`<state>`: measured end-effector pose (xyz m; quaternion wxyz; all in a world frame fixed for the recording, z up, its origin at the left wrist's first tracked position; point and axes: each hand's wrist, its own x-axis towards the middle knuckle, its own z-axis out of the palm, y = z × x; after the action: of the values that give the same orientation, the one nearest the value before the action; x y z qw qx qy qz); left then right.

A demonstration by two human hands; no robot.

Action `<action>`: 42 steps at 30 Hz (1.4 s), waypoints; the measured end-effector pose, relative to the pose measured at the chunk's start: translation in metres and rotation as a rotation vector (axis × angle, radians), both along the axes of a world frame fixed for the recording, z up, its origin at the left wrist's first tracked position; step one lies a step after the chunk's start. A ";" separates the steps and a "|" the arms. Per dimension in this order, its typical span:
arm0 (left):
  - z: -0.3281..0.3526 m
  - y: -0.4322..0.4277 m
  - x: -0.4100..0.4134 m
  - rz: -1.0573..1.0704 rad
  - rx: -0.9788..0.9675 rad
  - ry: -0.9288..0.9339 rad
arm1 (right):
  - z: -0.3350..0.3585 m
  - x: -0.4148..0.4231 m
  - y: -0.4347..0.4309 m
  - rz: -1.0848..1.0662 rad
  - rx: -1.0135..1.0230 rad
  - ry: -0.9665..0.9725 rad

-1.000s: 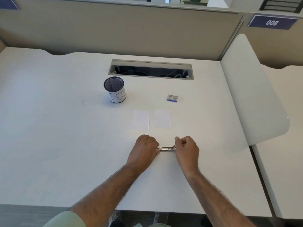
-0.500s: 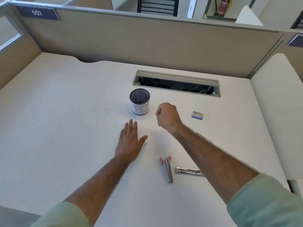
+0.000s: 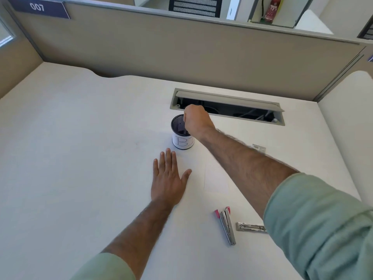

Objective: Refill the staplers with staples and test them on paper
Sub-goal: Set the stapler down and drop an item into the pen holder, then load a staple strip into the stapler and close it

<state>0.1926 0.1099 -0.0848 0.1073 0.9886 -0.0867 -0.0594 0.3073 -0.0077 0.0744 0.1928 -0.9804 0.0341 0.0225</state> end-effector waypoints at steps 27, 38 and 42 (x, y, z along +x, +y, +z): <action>0.032 -0.029 -0.010 -0.242 -0.244 -0.270 | -0.056 -0.129 -0.207 -0.477 0.135 -0.029; 0.063 -0.205 0.063 0.059 -0.637 0.246 | -0.104 -0.100 -0.257 -0.594 0.395 0.040; 0.055 -0.238 0.071 0.147 -0.597 0.260 | -0.106 -0.088 -0.258 -0.655 0.542 0.053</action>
<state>0.2638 -0.1284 -0.0293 0.4065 0.9013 -0.0141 -0.1490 0.2189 -0.2661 -0.0319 0.4398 -0.8306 0.3415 -0.0065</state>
